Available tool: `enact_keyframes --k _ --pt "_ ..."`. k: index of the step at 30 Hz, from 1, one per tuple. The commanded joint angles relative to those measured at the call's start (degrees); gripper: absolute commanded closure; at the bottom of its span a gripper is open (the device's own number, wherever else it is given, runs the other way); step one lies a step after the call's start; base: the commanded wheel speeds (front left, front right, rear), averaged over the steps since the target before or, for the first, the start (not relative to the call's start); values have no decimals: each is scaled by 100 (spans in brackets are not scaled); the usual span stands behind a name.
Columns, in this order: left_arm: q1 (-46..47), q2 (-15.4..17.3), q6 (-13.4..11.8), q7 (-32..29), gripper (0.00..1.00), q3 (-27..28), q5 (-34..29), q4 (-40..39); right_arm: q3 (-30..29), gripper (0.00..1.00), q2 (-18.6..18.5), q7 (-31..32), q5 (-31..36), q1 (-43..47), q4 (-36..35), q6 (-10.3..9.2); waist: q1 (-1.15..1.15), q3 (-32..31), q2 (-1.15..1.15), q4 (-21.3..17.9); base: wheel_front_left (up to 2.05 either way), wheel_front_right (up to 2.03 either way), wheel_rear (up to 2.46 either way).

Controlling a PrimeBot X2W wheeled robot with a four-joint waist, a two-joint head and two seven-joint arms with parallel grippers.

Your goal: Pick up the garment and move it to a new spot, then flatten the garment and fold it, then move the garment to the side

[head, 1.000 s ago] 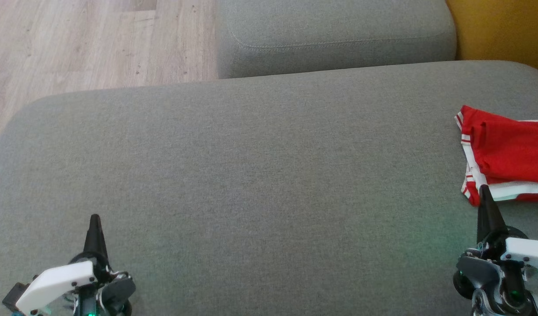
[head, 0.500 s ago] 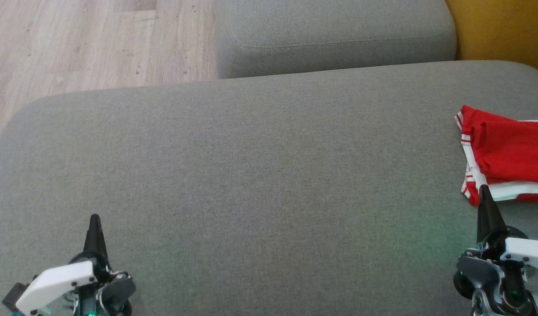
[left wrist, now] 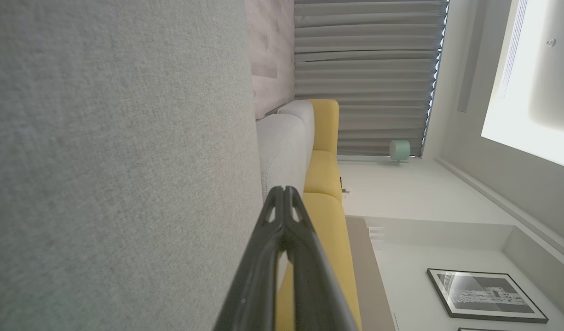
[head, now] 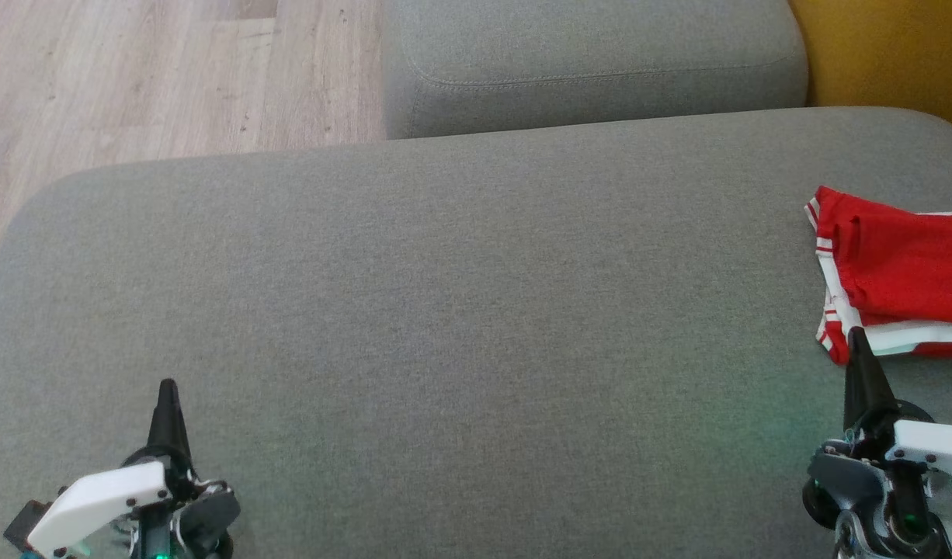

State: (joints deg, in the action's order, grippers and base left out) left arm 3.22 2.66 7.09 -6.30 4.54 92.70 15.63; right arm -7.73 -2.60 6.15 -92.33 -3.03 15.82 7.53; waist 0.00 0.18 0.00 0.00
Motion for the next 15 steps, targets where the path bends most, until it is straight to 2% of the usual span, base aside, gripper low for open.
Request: enact_keyframes --k 1,15 --pt "297 22 40 -23 100 203 -58 -159 115 100 -29 39 21 -316 -179 -4 0 0 0 0 0 0 0" --pt "297 22 40 -23 100 204 -58 -159 115 100 -28 39 21 -316 -179 -4 0 0 0 0 0 0 0"
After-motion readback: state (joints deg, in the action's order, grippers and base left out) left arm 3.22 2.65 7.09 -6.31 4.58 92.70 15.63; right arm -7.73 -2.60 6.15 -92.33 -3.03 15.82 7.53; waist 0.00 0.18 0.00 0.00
